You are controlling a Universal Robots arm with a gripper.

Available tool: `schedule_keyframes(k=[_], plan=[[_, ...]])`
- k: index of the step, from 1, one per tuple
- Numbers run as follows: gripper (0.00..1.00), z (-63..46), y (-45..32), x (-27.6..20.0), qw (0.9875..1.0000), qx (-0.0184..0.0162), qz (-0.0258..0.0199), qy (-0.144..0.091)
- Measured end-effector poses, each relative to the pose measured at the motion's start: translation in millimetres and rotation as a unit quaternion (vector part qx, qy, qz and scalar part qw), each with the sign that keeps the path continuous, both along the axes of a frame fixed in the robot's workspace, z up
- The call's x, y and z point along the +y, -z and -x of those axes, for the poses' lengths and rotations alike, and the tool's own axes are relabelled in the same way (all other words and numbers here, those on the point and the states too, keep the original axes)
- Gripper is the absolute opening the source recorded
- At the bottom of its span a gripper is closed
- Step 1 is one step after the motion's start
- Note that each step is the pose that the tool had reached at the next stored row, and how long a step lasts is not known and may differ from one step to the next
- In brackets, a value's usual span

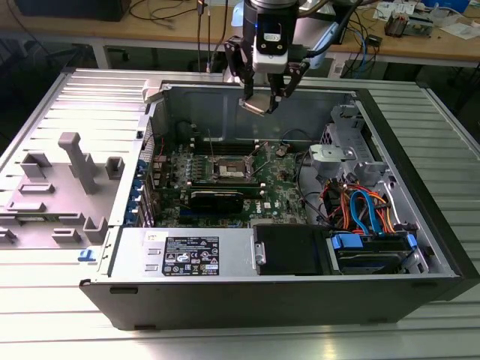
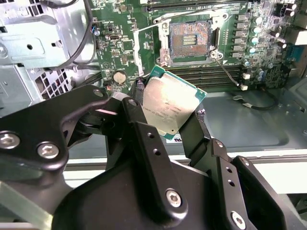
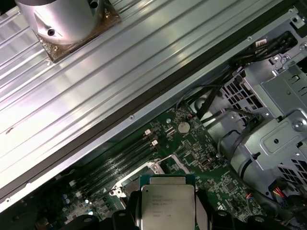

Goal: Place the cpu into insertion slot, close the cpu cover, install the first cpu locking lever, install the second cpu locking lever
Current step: 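Place the cpu into insertion slot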

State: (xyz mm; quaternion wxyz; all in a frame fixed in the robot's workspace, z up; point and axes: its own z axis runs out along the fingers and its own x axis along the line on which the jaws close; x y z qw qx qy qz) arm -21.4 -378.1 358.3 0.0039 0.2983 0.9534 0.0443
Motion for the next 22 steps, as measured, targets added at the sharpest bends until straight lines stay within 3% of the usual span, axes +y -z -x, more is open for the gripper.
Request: schedule_keyframes(k=[5, 8, 22], plan=[[0.55, 0.0, 0.4, 0.0, 0.9996, 0.0, 0.0, 0.027], [0.55, 0.0, 0.7, 0.0, 0.9988, 0.0, 0.0, 0.049], [0.55, 0.0, 0.8, 0.0, 0.9986, 0.0, 0.0, 0.052]])
